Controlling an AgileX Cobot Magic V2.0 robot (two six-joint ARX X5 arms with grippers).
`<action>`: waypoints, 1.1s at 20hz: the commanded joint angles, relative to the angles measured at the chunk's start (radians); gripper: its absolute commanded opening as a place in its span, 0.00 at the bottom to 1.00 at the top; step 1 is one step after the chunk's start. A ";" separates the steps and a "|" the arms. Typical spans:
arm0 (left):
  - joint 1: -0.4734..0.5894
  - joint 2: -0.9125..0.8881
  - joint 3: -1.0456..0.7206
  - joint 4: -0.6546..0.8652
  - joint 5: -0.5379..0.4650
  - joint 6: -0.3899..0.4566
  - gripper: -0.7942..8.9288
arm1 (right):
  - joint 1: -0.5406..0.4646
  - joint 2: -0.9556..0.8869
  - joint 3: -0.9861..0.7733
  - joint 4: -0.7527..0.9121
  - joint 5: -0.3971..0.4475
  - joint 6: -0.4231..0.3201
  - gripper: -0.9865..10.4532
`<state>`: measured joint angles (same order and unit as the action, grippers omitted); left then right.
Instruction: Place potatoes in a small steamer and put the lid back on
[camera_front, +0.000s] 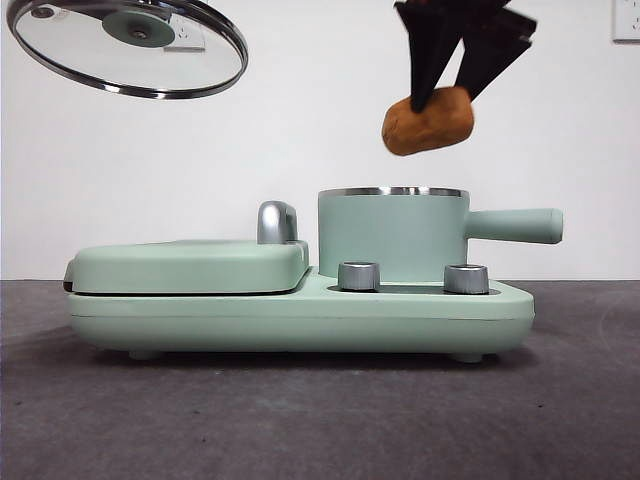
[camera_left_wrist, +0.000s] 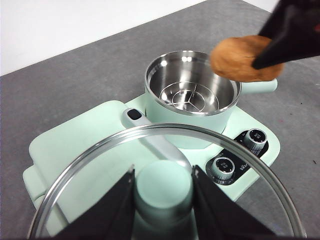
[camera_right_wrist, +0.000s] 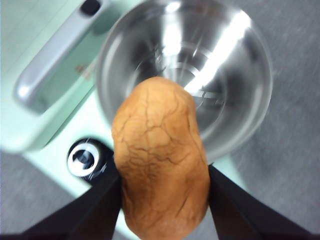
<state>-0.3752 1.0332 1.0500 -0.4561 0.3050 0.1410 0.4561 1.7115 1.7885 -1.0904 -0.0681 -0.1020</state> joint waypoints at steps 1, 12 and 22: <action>-0.002 -0.001 0.018 0.029 0.002 -0.002 0.09 | -0.003 0.074 0.054 0.023 -0.003 -0.020 0.27; -0.002 -0.001 0.018 0.029 0.002 -0.001 0.09 | -0.014 0.255 0.071 0.147 -0.003 -0.056 0.27; -0.002 -0.001 0.018 0.000 0.002 -0.001 0.09 | -0.014 0.315 0.071 0.178 -0.002 -0.056 0.32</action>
<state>-0.3752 1.0332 1.0500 -0.4828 0.3050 0.1413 0.4362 1.9896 1.8393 -0.9154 -0.0704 -0.1532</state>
